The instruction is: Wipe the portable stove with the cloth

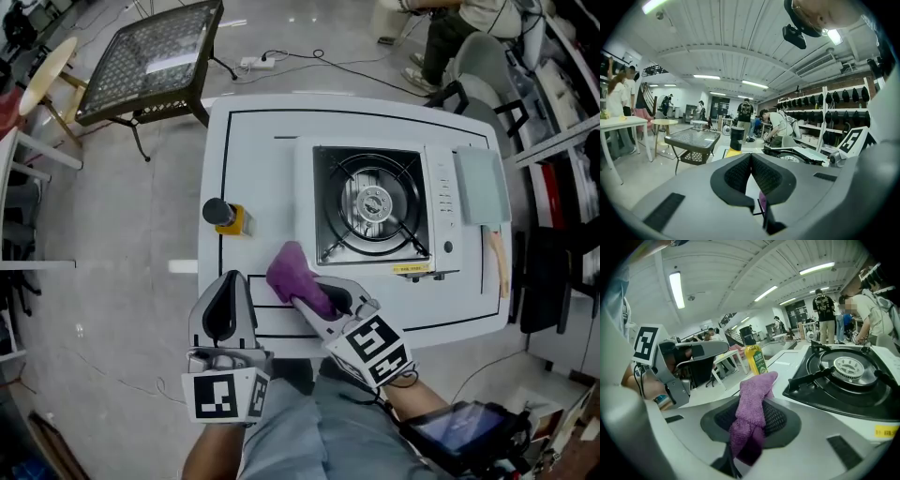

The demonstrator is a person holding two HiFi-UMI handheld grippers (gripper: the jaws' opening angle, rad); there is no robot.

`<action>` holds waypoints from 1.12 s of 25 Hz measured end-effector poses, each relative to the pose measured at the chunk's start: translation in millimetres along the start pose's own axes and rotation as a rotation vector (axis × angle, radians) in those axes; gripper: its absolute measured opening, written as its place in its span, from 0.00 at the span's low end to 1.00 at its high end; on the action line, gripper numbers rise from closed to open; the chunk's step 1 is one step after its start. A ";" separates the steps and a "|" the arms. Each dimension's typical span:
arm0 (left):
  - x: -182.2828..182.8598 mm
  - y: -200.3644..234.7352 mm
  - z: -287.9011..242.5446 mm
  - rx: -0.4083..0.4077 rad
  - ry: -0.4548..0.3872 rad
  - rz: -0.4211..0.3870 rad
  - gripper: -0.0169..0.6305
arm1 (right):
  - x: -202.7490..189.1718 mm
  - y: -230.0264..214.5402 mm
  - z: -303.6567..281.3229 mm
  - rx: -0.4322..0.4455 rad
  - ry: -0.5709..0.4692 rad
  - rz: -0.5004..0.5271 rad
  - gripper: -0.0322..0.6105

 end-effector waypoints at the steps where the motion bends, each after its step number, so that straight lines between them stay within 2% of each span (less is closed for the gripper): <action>1: -2.4 3.4 -5.0 -0.006 0.007 0.006 0.05 | 0.2 -1.9 -3.1 0.000 0.002 -0.011 0.26; 9: -17.9 24.9 -33.0 -0.082 0.054 0.064 0.05 | 4.6 -3.0 -16.8 -0.026 0.009 -0.080 0.26; 15: -16.1 21.9 -30.7 -0.101 0.055 0.049 0.05 | 1.7 -3.1 -15.1 -0.038 0.006 -0.094 0.26; 20: -14.0 13.7 -26.0 -0.083 0.041 0.028 0.05 | -4.8 -6.8 -7.9 -0.033 -0.007 -0.098 0.26; 28: -16.0 -24.3 -11.6 -0.064 0.034 0.006 0.05 | -20.0 -20.4 17.9 -0.018 -0.005 -0.109 0.26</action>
Point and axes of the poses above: the fingertips, and each gripper's own axes: z backward along the fingers, y to its left, x out of its top, the point moved 9 cm from there along z, backward along the fingers, and after that the axes turned 9 degrees about x, right-handed, at the moved point
